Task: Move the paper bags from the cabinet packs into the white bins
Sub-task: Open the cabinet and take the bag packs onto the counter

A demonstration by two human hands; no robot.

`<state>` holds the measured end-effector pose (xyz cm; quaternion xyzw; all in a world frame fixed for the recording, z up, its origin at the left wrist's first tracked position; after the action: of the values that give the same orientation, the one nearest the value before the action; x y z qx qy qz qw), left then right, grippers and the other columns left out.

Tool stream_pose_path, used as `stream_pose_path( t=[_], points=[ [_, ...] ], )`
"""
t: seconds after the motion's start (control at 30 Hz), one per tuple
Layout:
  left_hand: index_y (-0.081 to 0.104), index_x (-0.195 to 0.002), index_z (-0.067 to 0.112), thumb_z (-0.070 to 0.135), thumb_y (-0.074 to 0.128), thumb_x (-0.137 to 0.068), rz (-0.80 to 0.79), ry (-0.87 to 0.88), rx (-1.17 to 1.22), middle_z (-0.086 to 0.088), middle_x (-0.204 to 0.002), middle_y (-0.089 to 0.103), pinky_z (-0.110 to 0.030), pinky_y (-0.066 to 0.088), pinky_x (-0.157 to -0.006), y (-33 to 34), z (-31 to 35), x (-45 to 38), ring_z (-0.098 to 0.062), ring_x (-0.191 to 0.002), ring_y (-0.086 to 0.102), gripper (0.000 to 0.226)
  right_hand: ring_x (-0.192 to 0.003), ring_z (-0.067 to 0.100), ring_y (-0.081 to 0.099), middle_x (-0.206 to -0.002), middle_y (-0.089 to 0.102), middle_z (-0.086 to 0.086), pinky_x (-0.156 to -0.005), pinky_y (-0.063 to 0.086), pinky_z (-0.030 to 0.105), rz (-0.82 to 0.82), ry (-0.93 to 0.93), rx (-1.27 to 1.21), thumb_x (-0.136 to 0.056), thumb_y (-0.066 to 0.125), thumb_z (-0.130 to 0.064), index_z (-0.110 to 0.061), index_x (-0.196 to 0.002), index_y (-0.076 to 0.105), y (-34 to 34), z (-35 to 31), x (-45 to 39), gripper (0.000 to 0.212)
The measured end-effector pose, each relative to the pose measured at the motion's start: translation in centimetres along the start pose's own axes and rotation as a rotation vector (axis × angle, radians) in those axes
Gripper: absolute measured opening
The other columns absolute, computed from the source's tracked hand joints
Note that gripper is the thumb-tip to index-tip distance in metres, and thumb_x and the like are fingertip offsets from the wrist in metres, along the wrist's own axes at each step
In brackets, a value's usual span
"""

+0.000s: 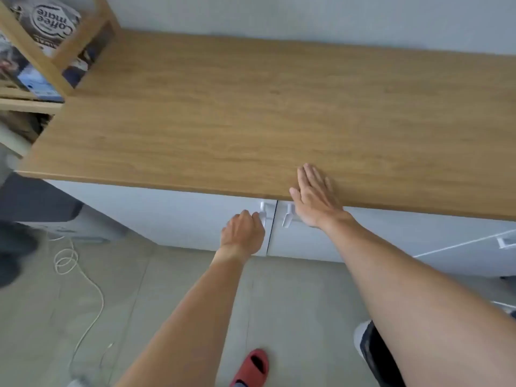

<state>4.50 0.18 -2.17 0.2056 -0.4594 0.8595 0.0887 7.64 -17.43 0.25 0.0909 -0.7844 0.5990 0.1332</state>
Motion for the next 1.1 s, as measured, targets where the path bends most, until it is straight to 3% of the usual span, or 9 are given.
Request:
stream_pose_path(
  t=[0.17, 0.33, 0.43, 0.5, 0.6, 0.77, 0.93, 1.1],
  points=[
    [0.055, -0.107, 0.002, 0.03, 0.02, -0.105, -0.044, -0.085, 0.336, -0.016, -0.112, 0.06, -0.034, 0.036, -0.08, 3.5, 2.0, -2.7, -0.033, -0.099, 0.052, 0.045, -0.153, 0.02, -0.005, -0.166, -0.001, 0.005, -0.122, -0.005, 0.04, 0.194, -0.069, 0.019, -0.107, 0.023, -0.036, -0.01, -0.158, 0.005, 0.9, 0.8, -0.4, 0.06],
    [0.058, -0.119, 0.003, 0.032, 0.021, -0.106, -0.004, -0.043, 0.352, -0.014, -0.117, 0.062, -0.029, 0.036, -0.08, 4.1, 1.3, -3.7, -0.027, -0.102, 0.054, 0.048, -0.152, 0.019, -0.006, -0.166, -0.003, 0.005, -0.122, -0.005, 0.04, 0.174, -0.043, 0.045, -0.107, 0.021, -0.037, -0.01, -0.158, 0.003, 1.1, 0.8, -0.6, 0.06],
    [0.059, -0.12, 0.003, 0.031, 0.022, -0.106, -0.042, -0.019, 0.351, -0.015, -0.122, 0.061, -0.034, 0.041, -0.091, 4.3, 0.4, -3.5, -0.031, -0.113, 0.054, 0.049, -0.152, 0.02, -0.008, -0.166, -0.007, 0.007, -0.122, -0.005, 0.04, 0.127, 0.013, 0.054, -0.107, 0.019, -0.036, -0.008, -0.157, 0.0, 1.2, 0.2, -0.1, 0.061],
    [0.058, -0.114, 0.003, 0.03, 0.023, -0.105, -0.011, -0.002, 0.357, -0.016, -0.117, 0.061, -0.038, 0.044, -0.093, 4.8, -0.6, -1.9, -0.033, -0.11, 0.056, 0.045, -0.152, 0.021, -0.009, -0.165, -0.008, 0.009, -0.122, -0.006, 0.039, 0.131, 0.04, 0.044, -0.107, 0.021, -0.036, -0.006, -0.157, -0.002, 1.7, -0.4, 1.2, 0.062],
    [0.052, -0.095, 0.006, 0.026, 0.026, -0.105, 0.082, 0.075, 0.339, -0.013, -0.099, 0.061, -0.038, 0.043, -0.083, 5.8, -3.1, 2.3, -0.032, -0.097, 0.057, 0.034, -0.152, 0.024, -0.006, -0.165, -0.006, 0.011, -0.123, -0.003, 0.04, 0.202, -0.01, 0.091, -0.106, 0.03, -0.033, -0.004, -0.157, 0.001, 4.1, -1.5, 5.2, 0.065],
    [0.042, -0.081, 0.012, 0.022, 0.029, -0.104, 0.083, 0.162, 0.309, -0.017, -0.086, 0.06, -0.041, 0.04, -0.079, 5.6, -8.4, 8.4, -0.034, -0.086, 0.053, 0.028, -0.152, 0.025, -0.003, -0.166, -0.002, 0.012, -0.122, 0.001, 0.043, 0.011, 0.022, 0.163, -0.105, 0.034, -0.031, -0.006, -0.157, 0.006, 11.6, -3.4, 11.7, 0.064],
    [0.028, -0.063, 0.017, 0.015, 0.034, -0.098, 0.067, 0.249, 0.318, 0.0, -0.064, 0.04, -0.035, 0.031, -0.064, 4.2, -14.9, 14.3, -0.024, -0.068, 0.039, 0.036, -0.151, 0.029, 0.01, -0.163, 0.015, 0.016, -0.121, 0.009, 0.045, -0.042, 0.059, 0.129, -0.102, 0.037, -0.025, -0.003, -0.154, 0.017, 17.7, -7.4, 18.3, 0.06],
    [0.034, -0.058, 0.015, 0.018, 0.034, -0.094, 0.126, 0.049, 0.451, 0.0, -0.059, 0.043, -0.032, 0.031, -0.06, 3.0, -24.4, 20.2, -0.023, -0.063, 0.042, 0.036, -0.152, 0.024, 0.005, -0.164, 0.011, 0.01, -0.122, 0.003, 0.042, -0.141, 0.063, 0.078, -0.101, 0.031, -0.021, -0.005, -0.155, 0.01, 24.2, -15.0, 24.3, 0.061]
  ],
)
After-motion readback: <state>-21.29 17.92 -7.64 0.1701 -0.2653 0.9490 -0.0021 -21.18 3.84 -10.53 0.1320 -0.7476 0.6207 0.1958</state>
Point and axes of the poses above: each hand's wrist, its own x-axis away from the middle knuckle, its own y-axis out of the palm, z = x × y, the point moved 5 cm from there along -x, towards the middle knuckle
